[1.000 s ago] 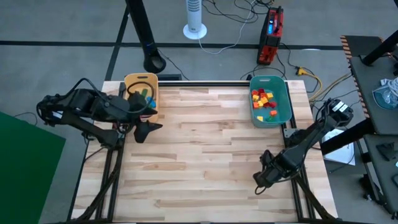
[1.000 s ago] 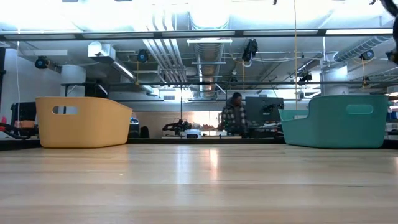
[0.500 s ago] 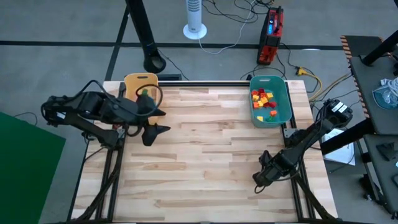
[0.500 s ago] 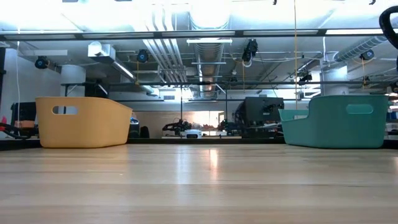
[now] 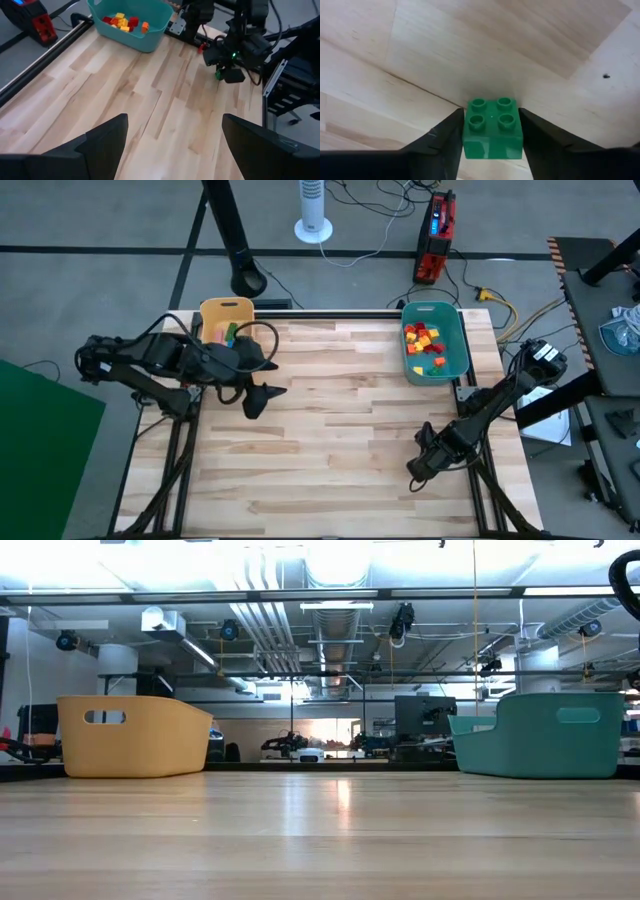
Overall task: Sort blocks by size
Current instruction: Put the green game piece into the blue bin
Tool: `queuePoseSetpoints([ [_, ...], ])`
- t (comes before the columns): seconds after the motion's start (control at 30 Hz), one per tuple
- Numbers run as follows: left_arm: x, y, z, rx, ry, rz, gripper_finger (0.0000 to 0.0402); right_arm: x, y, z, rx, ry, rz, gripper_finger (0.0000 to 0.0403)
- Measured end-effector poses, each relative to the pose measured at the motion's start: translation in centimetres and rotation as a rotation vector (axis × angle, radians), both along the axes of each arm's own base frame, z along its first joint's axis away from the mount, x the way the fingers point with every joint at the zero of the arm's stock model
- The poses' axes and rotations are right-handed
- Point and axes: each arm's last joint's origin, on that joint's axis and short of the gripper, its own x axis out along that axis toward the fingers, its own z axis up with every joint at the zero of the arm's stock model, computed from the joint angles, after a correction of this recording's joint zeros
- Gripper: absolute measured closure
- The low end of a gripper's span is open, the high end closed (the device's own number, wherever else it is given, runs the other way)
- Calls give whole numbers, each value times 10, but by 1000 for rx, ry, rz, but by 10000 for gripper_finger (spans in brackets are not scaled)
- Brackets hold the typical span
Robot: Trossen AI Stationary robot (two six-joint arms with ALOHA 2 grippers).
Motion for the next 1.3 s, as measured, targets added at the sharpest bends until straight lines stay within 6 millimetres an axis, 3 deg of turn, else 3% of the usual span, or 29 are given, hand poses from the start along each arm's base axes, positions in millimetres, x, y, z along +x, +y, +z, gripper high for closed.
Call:
queuePoseSetpoints([
  [0.27, 17, -3, -1, 9, -54, 14, 91, 6, 1, 6, -56, -106, 30, 267],
  [0.43, 22, -4, -1, 4, -73, 17, 91, 35, -3, 35, -198, -393, -48, 261],
  [0.57, 27, -4, -5, 42, -66, 65, 91, 65, -27, 57, -422, -567, -69, 259],
  [0.73, 39, -3, -13, 89, -53, 158, 91, 105, -88, 89, -738, -640, -49, 264],
  [0.8, 44, -5, -14, 67, -66, 172, 91, 116, -124, 102, -814, -603, -48, 262],
  [0.9, 51, -6, -16, 33, -94, 189, 91, 115, -183, 121, -875, -471, -56, 261],
  [1.03, 55, -7, -15, -9, -130, 210, 91, 91, -254, 145, -941, -218, -105, 265],
  [1.13, 56, -7, -13, -39, -159, 224, 91, 64, -295, 155, -945, -57, -178, 260],
  [1.3, 57, -8, -11, -66, -193, 235, 91, 27, -330, 151, -841, 43, -270, 233],
])
